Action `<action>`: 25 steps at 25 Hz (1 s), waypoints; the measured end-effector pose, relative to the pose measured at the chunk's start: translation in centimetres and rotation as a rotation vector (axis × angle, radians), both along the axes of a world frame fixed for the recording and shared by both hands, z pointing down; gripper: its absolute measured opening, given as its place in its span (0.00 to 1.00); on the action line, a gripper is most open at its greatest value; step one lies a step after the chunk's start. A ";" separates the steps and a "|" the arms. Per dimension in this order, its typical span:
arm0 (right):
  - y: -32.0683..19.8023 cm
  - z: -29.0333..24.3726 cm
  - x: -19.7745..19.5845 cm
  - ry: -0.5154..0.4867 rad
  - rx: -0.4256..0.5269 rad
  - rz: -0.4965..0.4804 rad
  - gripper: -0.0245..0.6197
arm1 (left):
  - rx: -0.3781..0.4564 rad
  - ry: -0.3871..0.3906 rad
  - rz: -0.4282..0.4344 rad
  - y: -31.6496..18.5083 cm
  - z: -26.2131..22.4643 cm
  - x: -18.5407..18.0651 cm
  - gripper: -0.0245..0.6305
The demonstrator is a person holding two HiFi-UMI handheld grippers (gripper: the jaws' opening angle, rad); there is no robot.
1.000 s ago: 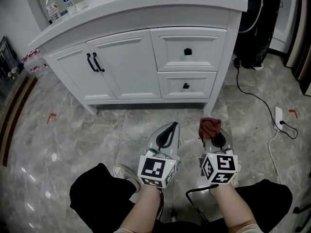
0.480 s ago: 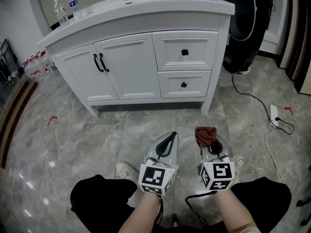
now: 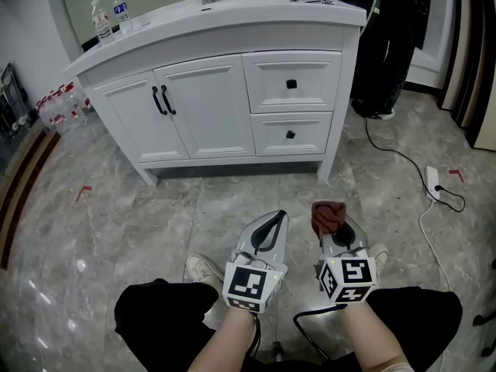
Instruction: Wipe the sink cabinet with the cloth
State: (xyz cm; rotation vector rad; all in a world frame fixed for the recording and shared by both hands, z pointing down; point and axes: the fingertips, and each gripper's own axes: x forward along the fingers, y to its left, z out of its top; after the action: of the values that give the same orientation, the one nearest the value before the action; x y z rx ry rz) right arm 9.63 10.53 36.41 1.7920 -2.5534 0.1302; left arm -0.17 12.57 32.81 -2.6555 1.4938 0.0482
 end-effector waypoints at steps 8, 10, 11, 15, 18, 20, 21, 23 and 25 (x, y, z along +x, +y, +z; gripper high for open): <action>0.0 -0.3 -0.5 0.001 0.014 -0.012 0.16 | 0.014 0.008 -0.004 -0.1 -0.4 0.0 0.04; 0.0 -0.2 -0.7 0.002 0.011 -0.014 0.16 | 0.017 0.008 -0.003 -0.1 -0.4 -0.1 0.04; 0.0 -0.2 -0.7 -0.001 0.011 -0.014 0.16 | 0.016 0.007 -0.001 -0.1 -0.3 -0.1 0.04; -0.1 -0.6 -0.3 -0.015 0.013 -0.005 0.16 | 0.013 0.006 0.001 -0.1 -0.2 -0.2 0.04; -0.1 -0.5 -0.2 -0.025 0.010 0.000 0.16 | 0.011 0.010 -0.002 -0.2 -0.2 -0.2 0.04; -0.1 -0.5 -0.2 -0.025 0.006 -0.002 0.16 | 0.011 0.013 -0.004 -0.2 -0.3 -0.3 0.04; 0.0 -0.5 -0.3 -0.025 0.003 -0.004 0.16 | 0.011 0.015 -0.005 -0.2 -0.4 -0.3 0.04; 0.1 -0.4 -0.3 -0.022 -0.004 -0.007 0.16 | 0.013 0.021 -0.008 -0.1 -0.4 -0.2 0.04; 0.1 -0.3 -0.3 -0.020 -0.006 -0.008 0.16 | 0.014 0.024 -0.009 -0.1 -0.4 -0.2 0.04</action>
State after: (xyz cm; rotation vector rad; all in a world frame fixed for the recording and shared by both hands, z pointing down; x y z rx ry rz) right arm 9.37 10.59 36.08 1.7873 -2.5707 0.1561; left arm -0.33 12.50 32.43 -2.6465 1.5066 0.0891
